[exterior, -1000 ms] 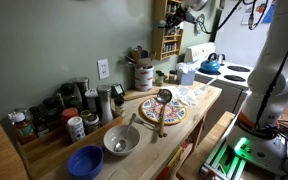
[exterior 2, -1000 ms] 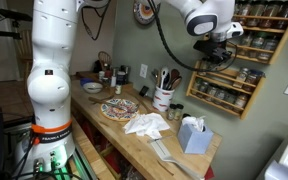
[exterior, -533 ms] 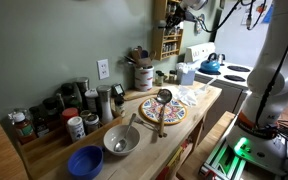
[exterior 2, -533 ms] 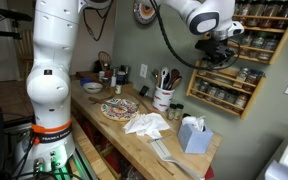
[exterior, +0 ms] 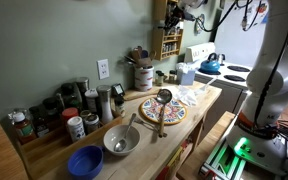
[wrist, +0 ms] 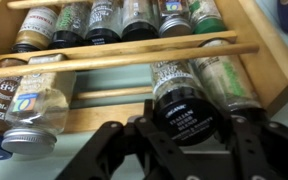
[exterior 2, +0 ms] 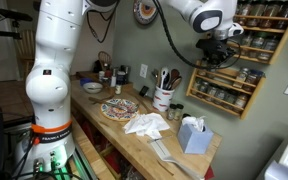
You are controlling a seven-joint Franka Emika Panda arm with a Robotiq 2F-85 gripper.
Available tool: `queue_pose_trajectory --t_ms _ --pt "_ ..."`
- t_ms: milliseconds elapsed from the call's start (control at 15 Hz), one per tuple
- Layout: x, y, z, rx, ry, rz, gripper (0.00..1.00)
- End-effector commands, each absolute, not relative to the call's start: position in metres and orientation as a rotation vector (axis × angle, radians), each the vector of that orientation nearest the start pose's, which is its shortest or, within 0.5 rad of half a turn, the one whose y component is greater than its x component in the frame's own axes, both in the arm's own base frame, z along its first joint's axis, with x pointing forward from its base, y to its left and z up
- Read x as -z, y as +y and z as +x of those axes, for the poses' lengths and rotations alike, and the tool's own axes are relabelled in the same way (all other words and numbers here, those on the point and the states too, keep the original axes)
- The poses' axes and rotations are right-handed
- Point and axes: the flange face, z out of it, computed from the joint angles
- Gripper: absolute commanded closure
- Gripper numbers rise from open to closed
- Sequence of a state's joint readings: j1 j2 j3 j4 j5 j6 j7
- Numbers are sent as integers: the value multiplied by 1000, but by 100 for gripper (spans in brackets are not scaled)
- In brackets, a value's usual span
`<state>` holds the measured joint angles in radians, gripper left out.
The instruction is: Place the gray spice bottle on the top shelf of the bottom spice rack
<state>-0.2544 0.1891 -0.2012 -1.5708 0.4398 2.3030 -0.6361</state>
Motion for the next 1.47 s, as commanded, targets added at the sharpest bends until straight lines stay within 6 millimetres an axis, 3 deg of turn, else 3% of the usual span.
queue_pose_trajectory --t_ms 0,133,200,267,400,467,733,1067,1200,1333,1400 --pt "-591 -277 613 959 16 -2948 70" --pt "-592 -278 616 969 13 -2946 70" --pt "-592 -278 617 970 11 -2943 47" --pt "-593 -278 617 974 12 -2940 36" --pt "-595 -281 616 965 6 -2944 34" --pt "-596 -282 615 957 6 -2946 38" --pt "-601 -288 609 917 6 -2940 38" --pt "-606 -295 599 831 4 -2943 30" --pt "-608 -300 595 826 21 -2937 31" --pt "-609 -306 593 823 46 -2947 43" --pt "-609 -309 591 820 59 -2951 59"
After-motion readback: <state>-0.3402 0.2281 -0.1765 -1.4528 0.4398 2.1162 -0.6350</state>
